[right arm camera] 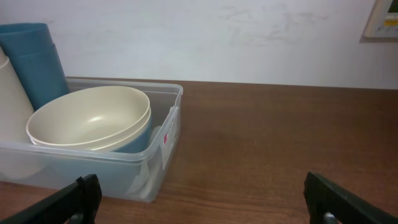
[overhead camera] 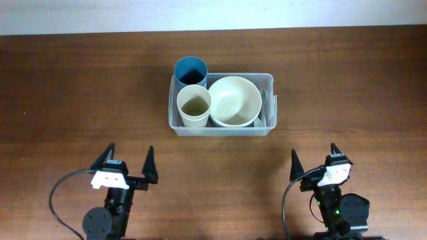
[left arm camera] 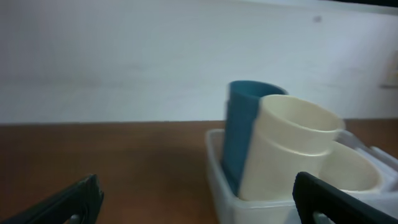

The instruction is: Pack container

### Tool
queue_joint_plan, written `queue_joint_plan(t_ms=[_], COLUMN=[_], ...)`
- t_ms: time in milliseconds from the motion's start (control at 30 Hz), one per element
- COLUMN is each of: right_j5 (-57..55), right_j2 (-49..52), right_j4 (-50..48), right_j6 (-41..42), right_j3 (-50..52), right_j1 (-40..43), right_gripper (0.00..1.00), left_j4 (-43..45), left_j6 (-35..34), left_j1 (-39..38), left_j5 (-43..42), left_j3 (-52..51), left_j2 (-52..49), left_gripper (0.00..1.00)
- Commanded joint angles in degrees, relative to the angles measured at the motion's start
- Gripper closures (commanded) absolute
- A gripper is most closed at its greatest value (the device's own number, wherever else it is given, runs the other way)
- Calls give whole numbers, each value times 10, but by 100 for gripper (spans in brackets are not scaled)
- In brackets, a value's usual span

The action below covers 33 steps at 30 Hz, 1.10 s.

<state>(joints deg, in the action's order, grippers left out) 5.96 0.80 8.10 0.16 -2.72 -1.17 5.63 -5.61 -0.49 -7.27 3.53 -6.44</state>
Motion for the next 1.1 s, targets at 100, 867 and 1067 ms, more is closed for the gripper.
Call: queue_joint_plan(t_ms=[100, 867, 1067], right_j5=[-6, -6, -7], right_j2=[-6, -6, -6], right_j4=[-2, -2, -2], right_j6=[0, 1, 1], right_j3=[6, 6, 6], right_j1=[-2, -2, -2], right_gripper=[1, 1, 1], left_j4=[-44, -104, -104], left_j6=[-16, 98, 98], left_j1=[-2, -1, -1], left_j5=[80, 84, 83], left_j3=[-8, -30, -30], left_j2=[41, 61, 61], left_gripper=[0, 0, 0])
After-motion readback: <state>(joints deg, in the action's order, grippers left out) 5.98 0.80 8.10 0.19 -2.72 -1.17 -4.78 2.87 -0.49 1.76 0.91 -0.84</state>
